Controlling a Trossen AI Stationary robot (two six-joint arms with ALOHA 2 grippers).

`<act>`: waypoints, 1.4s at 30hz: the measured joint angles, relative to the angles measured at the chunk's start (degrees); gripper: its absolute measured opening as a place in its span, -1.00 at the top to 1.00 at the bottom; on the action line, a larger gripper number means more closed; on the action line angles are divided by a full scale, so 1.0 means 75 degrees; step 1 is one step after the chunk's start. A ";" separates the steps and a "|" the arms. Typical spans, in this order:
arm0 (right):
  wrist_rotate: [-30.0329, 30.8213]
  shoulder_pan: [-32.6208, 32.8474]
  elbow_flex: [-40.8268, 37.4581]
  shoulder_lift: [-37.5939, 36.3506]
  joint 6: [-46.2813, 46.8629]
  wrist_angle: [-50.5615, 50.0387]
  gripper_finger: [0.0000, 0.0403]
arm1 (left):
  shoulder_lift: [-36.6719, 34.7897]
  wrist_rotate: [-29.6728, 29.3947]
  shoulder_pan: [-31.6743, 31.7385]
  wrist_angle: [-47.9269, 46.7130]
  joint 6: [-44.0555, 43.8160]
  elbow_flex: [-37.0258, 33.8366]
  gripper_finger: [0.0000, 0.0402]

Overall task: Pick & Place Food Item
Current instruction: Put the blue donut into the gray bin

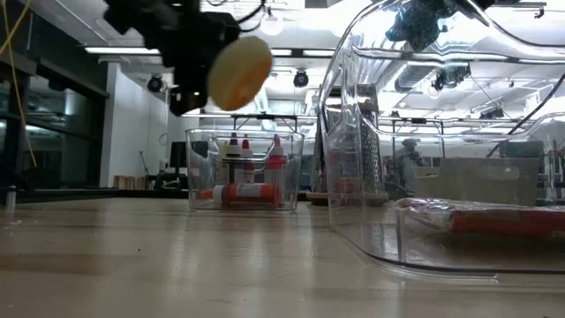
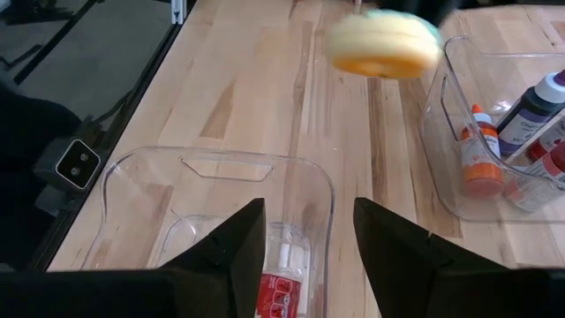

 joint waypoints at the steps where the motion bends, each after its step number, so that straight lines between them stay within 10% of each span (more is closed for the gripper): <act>1: 0.0000 -0.0001 0.0000 0.0000 0.0000 0.0030 0.19 | 0.0132 0.0090 0.0096 0.0000 -0.0001 0.0132 0.55; 16: 0.0000 -0.0002 0.0000 0.0000 0.0000 0.0054 0.19 | 0.1756 0.0821 0.1144 -0.1947 0.0997 0.2783 0.55; 42: -0.0003 -0.0003 0.0000 0.0000 0.0000 0.0094 0.19 | 0.1910 0.0778 0.1259 -0.1857 0.1488 0.2911 0.55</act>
